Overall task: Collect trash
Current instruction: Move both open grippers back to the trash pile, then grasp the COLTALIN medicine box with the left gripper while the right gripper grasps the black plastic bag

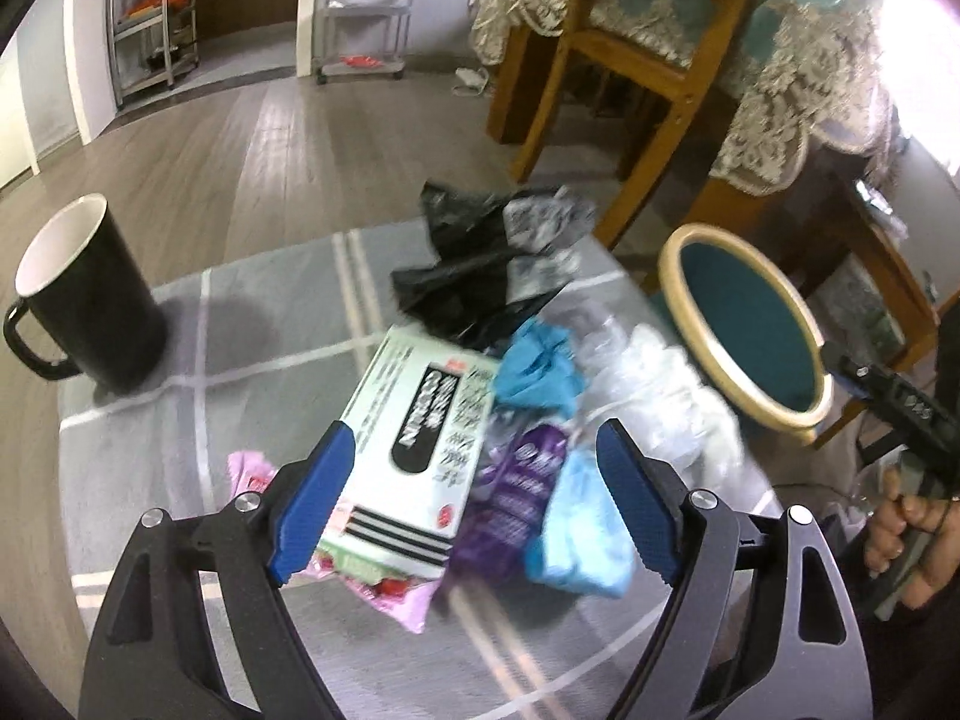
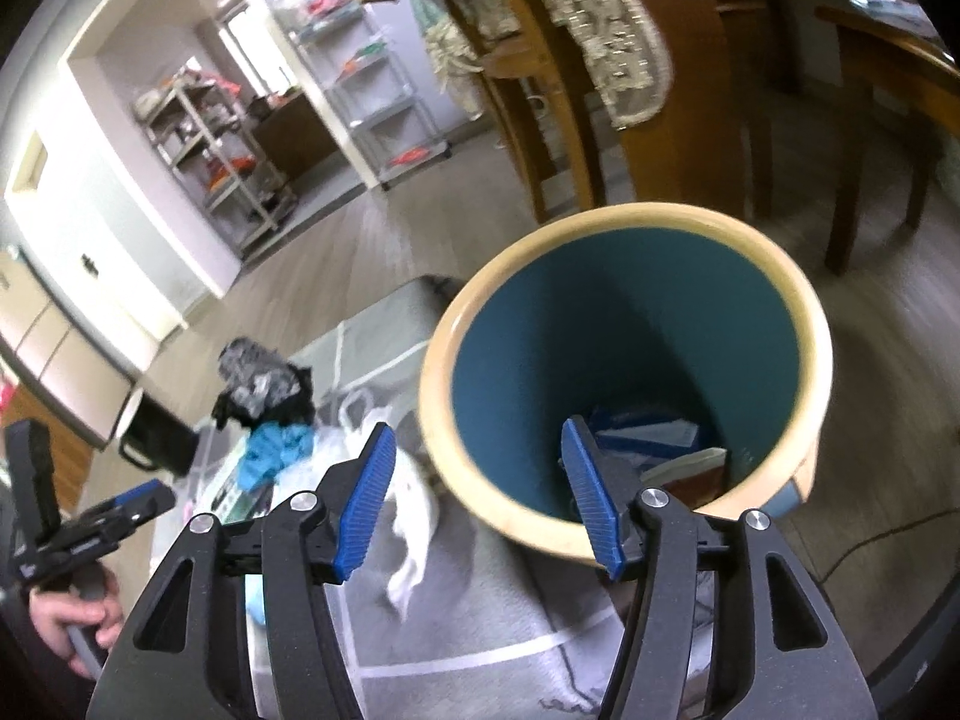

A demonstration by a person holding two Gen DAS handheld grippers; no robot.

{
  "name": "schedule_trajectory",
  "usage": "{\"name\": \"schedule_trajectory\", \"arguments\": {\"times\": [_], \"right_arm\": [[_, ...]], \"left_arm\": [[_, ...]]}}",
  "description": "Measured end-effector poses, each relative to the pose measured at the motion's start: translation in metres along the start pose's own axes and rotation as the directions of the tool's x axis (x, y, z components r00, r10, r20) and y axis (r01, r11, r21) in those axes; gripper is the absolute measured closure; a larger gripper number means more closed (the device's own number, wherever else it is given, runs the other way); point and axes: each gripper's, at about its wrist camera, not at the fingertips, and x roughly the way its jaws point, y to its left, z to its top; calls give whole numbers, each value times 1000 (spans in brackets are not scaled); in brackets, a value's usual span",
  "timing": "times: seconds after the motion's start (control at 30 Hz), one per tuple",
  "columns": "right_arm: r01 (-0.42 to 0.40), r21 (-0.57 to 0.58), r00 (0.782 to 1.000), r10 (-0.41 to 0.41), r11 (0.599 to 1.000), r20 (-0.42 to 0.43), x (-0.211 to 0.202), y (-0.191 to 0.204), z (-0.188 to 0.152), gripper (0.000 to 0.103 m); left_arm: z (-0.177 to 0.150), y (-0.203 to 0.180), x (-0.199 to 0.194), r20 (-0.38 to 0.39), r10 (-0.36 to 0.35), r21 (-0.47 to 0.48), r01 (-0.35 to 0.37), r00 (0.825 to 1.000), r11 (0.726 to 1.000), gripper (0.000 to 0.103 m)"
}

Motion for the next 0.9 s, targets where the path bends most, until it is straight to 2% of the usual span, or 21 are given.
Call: {"name": "schedule_trajectory", "arguments": {"times": [0.2,0.43,0.53,0.67,0.73,0.8,0.87,0.9], "right_arm": [[-14,-78,999,11,997,-35,5,19,-8,43],[-38,-110,997,31,993,-71,9,28,-13,43],[-56,-129,995,45,990,-87,12,33,-16,40],[-71,-152,993,54,986,-109,17,37,-18,39],[-75,-152,991,58,985,-119,19,38,-19,39],[-79,-151,990,60,985,-125,21,38,-20,39],[-82,-152,990,63,985,-127,21,39,-21,39],[-84,-153,990,65,985,-128,21,39,-21,39]], "left_arm": [[-4,11,28,-84,73,9,-72,994,997,20],[6,18,53,-140,143,98,-130,980,987,17],[8,28,62,-168,129,71,-119,977,990,14],[6,41,68,-185,67,-12,-70,980,997,14],[4,44,67,-185,47,-30,-53,982,998,17],[3,44,65,-185,27,-28,-33,982,999,28],[2,42,62,-178,37,-17,-40,983,999,34],[0,42,61,-178,32,-17,-36,983,999,43]]}}
